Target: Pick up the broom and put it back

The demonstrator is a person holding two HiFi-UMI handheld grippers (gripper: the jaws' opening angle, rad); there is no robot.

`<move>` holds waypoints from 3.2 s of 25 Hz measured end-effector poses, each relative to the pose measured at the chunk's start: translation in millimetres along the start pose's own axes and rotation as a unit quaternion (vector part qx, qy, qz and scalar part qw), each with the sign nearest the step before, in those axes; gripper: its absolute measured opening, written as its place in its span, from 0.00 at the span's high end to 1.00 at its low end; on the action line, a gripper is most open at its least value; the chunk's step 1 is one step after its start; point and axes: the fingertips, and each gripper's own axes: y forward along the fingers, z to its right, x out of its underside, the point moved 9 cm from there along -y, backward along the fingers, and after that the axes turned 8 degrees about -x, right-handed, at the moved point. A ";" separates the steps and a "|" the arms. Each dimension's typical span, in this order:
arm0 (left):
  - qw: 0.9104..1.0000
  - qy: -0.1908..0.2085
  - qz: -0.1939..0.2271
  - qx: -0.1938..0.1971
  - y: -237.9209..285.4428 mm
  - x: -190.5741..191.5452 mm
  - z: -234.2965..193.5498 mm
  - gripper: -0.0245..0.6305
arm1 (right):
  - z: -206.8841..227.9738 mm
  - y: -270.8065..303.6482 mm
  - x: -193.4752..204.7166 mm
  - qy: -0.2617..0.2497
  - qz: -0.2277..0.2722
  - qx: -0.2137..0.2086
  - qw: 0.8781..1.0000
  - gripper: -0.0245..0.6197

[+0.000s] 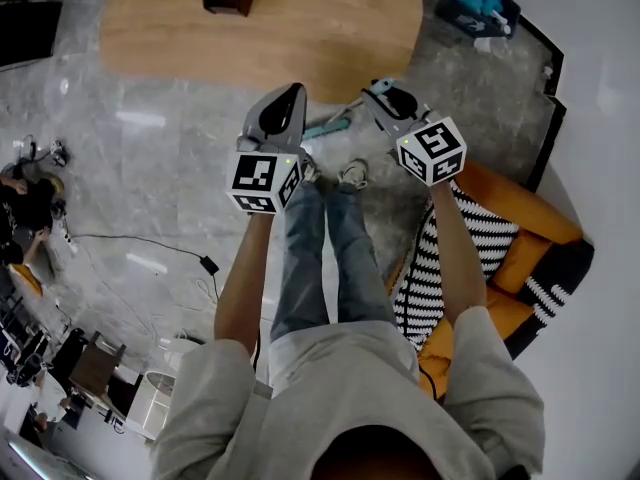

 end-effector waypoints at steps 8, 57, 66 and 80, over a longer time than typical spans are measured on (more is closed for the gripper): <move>1.000 -0.002 -0.009 -0.002 5.9 6.2 -9.1 0.96 | 13.7 17.9 -4.9 0.000 0.017 0.002 1.000 0.81; 0.999 0.037 0.028 0.026 -37.8 -68.1 7.7 0.96 | -29.5 -128.4 -31.3 0.025 0.108 0.254 0.961 0.96; 0.994 0.060 0.079 0.033 -77.8 -155.8 27.6 0.96 | -74.1 -202.0 -116.8 -0.041 0.139 0.317 0.937 0.96; 0.988 0.089 0.123 0.019 -132.3 -233.9 36.9 0.96 | -116.5 -270.3 -186.1 -0.060 0.192 0.343 0.918 0.96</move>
